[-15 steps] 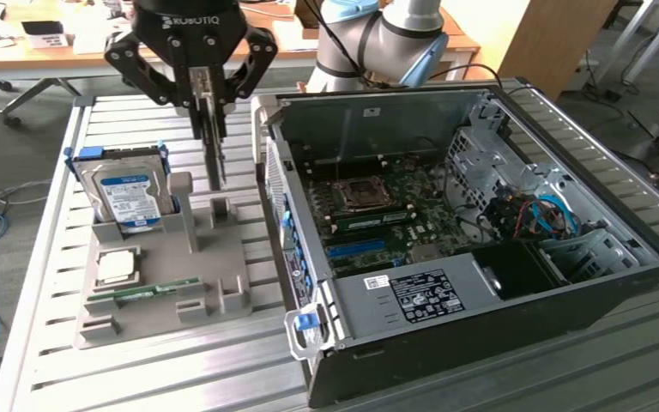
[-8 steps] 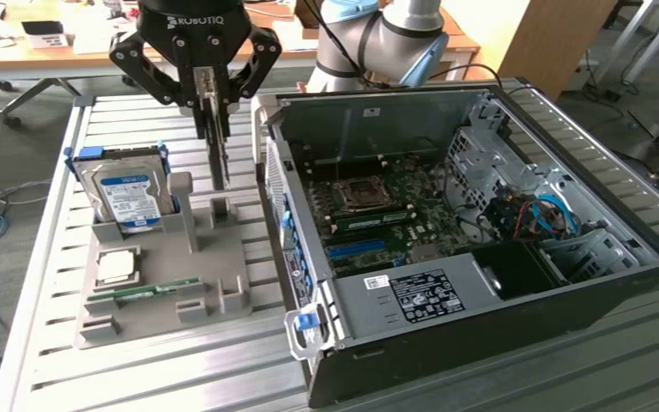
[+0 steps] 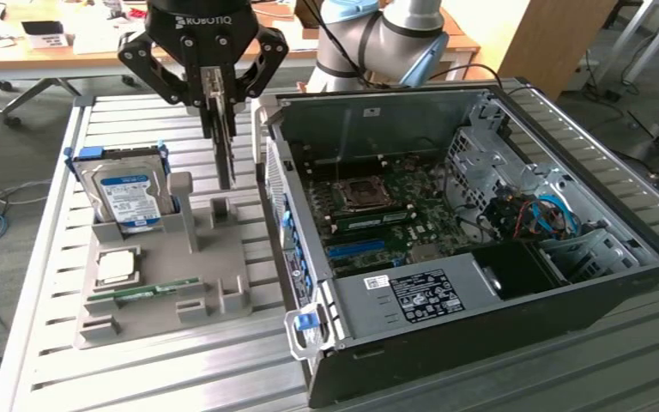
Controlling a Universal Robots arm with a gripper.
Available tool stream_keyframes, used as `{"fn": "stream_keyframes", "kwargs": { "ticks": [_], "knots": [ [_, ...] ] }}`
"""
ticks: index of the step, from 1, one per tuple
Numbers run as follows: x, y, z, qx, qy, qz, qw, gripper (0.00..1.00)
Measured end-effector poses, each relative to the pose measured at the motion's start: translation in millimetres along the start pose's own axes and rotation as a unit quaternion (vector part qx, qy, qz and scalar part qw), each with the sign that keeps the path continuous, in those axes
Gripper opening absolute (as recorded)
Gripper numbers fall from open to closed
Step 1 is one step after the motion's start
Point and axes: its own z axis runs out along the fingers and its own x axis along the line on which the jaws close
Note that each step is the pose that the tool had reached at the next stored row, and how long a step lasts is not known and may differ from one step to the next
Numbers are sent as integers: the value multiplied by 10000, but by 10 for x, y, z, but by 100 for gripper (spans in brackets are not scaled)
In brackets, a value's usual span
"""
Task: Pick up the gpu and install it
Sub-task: 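Pick up the gpu and move the gpu toward the slot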
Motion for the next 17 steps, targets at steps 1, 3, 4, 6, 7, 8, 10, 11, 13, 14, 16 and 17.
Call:
{"fn": "stream_keyframes", "kwargs": {
  "ticks": [1,3,4,6,7,8,10,11,13,14,16,17],
  "knots": [
    [-9,0,0,0,0,0,10000,27],
    [-28,1,1,0,0,0,10000,27],
    [-37,1,1,0,0,0,10000,27],
    [-57,1,1,0,0,0,10000,27],
    [-67,1,2,0,0,0,10000,27],
    [-77,1,2,0,0,0,10000,27],
    [-97,2,2,0,0,0,10000,27],
    [-107,2,3,0,0,0,10000,27],
    [-129,2,3,0,0,0,10000,27],
    [-140,2,3,0,0,0,10000,27],
    [-165,3,3,0,0,0,10000,27],
    [-176,3,4,0,0,0,10000,27]
  ]
}}
